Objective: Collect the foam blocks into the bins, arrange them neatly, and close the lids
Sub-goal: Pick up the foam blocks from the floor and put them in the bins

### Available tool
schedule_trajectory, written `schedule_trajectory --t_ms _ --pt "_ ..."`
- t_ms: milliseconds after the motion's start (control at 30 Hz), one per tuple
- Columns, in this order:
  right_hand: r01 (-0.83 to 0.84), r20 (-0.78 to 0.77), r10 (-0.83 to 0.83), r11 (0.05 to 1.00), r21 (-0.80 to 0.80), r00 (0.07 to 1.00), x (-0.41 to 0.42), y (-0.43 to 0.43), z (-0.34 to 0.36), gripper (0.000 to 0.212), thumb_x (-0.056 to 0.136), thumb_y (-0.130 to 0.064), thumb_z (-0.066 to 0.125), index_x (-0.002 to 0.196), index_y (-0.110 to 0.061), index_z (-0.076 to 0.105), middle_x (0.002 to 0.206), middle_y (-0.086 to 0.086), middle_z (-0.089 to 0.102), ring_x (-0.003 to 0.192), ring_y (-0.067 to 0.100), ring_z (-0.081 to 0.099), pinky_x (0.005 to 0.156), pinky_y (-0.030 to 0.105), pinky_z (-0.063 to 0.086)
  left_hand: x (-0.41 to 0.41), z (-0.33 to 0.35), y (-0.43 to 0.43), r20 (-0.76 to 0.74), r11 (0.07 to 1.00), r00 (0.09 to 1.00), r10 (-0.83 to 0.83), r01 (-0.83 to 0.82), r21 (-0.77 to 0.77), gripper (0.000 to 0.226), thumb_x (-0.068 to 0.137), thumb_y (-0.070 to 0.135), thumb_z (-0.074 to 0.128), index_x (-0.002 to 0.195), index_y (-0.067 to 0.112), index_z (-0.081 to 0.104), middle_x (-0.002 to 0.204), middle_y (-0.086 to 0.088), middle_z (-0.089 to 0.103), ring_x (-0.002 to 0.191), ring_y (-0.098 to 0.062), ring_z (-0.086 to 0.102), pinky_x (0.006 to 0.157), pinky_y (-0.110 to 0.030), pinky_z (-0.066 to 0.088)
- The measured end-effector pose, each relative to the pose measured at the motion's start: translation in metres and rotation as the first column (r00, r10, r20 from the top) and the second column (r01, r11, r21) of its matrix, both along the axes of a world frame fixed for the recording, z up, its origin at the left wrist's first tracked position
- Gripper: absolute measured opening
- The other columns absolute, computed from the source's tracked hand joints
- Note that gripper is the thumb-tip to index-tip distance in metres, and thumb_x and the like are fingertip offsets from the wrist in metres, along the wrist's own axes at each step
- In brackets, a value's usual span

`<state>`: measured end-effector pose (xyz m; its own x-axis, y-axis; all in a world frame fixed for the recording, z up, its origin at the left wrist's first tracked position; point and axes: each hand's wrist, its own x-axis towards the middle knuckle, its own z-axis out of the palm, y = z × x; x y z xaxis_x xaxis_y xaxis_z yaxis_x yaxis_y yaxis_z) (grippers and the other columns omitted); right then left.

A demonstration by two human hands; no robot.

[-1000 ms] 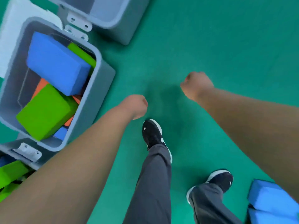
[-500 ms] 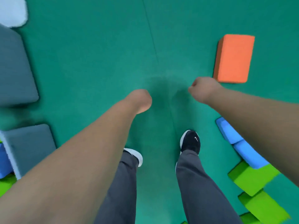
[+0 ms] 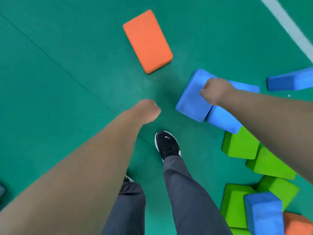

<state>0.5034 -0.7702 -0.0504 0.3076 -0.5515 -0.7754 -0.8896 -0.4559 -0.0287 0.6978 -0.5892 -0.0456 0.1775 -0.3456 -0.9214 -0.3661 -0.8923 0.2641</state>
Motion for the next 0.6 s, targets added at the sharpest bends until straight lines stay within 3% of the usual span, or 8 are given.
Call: schedule_trajectory --t_ms 100,167,267,333,467,600 --pt "0.131 0.021 -0.131 0.991 -0.024 0.991 -0.03 -0.008 -0.024 0.023 0.095 -0.023 0.052 0.077 -0.01 0.048 0.109 0.025 0.065 0.09 0.033 0.052 0.072 0.033 0.035 -0.013 -0.021 -0.007 -0.005 0.993 0.993 -0.117 0.117 0.009 0.03 0.093 0.02 0.048 0.101 0.006 0.073 0.101 -0.012 0.078 0.1 -0.032 0.075 0.093 -0.05 0.059" --pt "0.207 0.045 -0.205 0.978 -0.033 0.978 -0.042 -0.012 -0.04 0.021 0.094 -0.024 0.057 0.101 -0.004 0.059 0.123 0.026 0.062 0.103 0.035 0.057 0.078 0.035 0.042 -0.015 -0.035 -0.006 0.007 0.985 0.986 -0.169 0.169 0.04 0.029 0.091 0.017 0.046 0.096 0.001 0.071 0.098 -0.014 0.078 0.094 -0.031 0.076 0.088 -0.046 0.058" --pt "0.283 0.073 -0.28 0.958 -0.038 0.957 -0.052 -0.019 -0.065 0.058 0.09 -0.029 0.069 0.139 -0.002 0.054 0.142 0.023 0.052 0.128 0.038 0.055 0.103 0.041 0.048 -0.008 -0.06 0.004 0.016 0.978 0.98 -0.198 0.196 0.075 0.027 0.091 0.016 0.048 0.093 -0.001 0.069 0.101 -0.017 0.078 0.092 -0.034 0.076 0.077 -0.042 0.057" --pt "0.286 0.1 -0.279 0.956 -0.068 0.955 -0.052 -0.025 -0.079 0.074 0.085 -0.038 0.077 0.145 -0.006 0.048 0.146 0.019 0.048 0.132 0.04 0.05 0.107 0.046 0.046 -0.001 -0.077 0.009 0.033 0.971 0.974 -0.225 0.221 0.095 0.028 0.093 0.016 0.05 0.098 -0.002 0.07 0.099 -0.018 0.078 0.097 -0.035 0.075 0.076 -0.039 0.057" --pt "0.19 0.066 -0.183 0.975 -0.115 0.981 -0.047 -0.032 -0.105 0.115 0.073 -0.063 0.084 0.159 -0.014 0.026 0.16 0.009 0.036 0.145 0.037 0.033 0.115 0.048 0.033 0.016 -0.101 0.013 0.06 0.943 0.947 -0.316 0.306 0.129 0.027 0.096 0.015 0.052 0.103 -0.004 0.07 0.103 -0.022 0.075 0.087 -0.033 0.071 0.077 -0.039 0.057" --pt "0.166 0.053 -0.161 0.977 -0.131 0.986 -0.041 -0.032 -0.123 0.113 0.065 -0.062 0.088 0.15 -0.011 0.034 0.152 0.013 0.039 0.142 0.035 0.034 0.117 0.048 0.032 0.033 -0.115 0.001 0.07 0.946 0.951 -0.302 0.29 0.145 0.024 0.095 0.018 0.054 0.098 0.002 0.072 0.101 -0.016 0.077 0.098 -0.033 0.075 0.09 -0.048 0.061"
